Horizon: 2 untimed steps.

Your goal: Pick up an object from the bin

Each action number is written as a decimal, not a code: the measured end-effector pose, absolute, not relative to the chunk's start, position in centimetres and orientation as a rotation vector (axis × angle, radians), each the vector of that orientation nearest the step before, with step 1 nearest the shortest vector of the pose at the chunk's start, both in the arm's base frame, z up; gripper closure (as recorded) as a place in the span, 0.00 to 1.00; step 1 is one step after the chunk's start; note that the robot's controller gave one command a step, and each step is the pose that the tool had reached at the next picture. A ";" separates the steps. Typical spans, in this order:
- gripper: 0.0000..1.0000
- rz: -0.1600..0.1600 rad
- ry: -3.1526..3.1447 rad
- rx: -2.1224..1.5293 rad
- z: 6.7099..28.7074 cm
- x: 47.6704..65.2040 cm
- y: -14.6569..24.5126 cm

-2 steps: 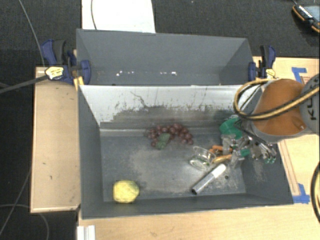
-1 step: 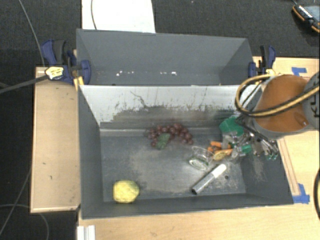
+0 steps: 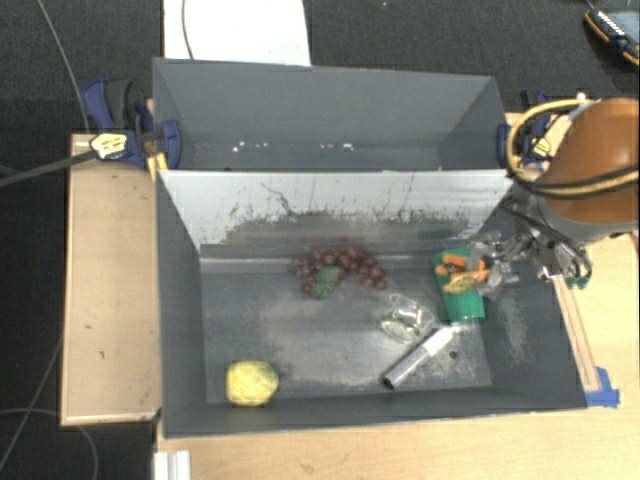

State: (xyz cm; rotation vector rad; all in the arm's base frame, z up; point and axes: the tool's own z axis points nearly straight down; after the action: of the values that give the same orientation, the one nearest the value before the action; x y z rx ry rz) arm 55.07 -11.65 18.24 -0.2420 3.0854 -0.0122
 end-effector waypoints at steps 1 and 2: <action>1.00 -0.005 3.096 -0.244 26.1 54.1 -11.1; 1.00 -0.013 3.078 -0.291 28.4 54.5 -11.9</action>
Offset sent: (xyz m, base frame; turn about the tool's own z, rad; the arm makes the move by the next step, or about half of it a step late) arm -0.0064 -0.0024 0.1011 -0.0342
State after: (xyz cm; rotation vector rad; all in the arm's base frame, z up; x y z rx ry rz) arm 54.53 -11.85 28.42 -0.2908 3.0783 -0.0134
